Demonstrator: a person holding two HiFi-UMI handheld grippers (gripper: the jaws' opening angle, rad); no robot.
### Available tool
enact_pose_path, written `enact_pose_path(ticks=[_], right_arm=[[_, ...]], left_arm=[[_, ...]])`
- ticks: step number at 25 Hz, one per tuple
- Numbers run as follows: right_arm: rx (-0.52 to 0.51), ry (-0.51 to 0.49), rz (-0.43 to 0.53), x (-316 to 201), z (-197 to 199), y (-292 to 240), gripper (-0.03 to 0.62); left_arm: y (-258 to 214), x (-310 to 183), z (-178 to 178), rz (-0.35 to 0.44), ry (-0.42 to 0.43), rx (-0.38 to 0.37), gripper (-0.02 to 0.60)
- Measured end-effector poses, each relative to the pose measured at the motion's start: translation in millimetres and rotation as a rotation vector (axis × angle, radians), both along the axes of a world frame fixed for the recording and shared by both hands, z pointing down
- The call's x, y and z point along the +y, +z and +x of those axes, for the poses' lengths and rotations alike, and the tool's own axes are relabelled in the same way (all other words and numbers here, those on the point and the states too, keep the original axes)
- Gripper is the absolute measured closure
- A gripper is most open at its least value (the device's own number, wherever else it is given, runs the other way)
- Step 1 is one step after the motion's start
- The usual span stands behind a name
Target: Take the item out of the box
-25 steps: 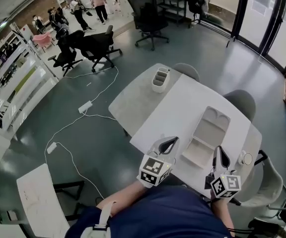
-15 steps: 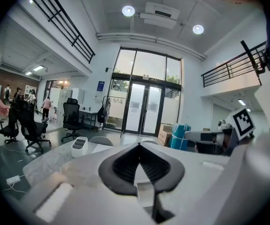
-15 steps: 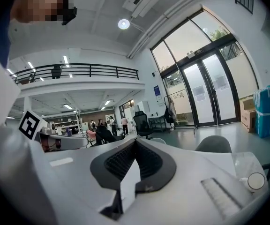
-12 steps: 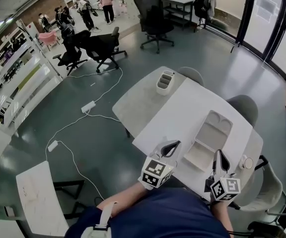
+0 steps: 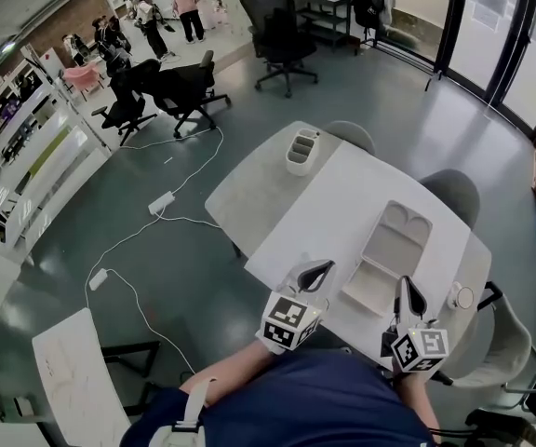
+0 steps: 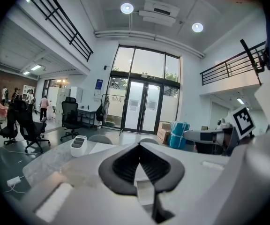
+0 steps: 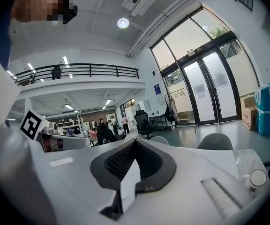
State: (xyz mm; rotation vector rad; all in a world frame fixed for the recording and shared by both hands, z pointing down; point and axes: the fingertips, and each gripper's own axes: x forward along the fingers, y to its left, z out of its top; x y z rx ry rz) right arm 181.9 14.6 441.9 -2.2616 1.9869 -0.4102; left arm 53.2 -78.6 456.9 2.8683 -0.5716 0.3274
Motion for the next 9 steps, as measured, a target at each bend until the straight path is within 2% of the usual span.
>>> enact_pose_path(ticks=[4,9], right_arm=[[-0.002,-0.024,0.01,-12.9,-5.4,12.3,0.592],[0.039,-0.182,0.066,-76.7,-4.4,-0.3,0.592]], left_arm=[[9.1,-10.6,-9.8,0.011,-0.018,-0.002,0.58],[-6.0,-54.5,-24.2,0.07,-0.181,0.037,0.58]])
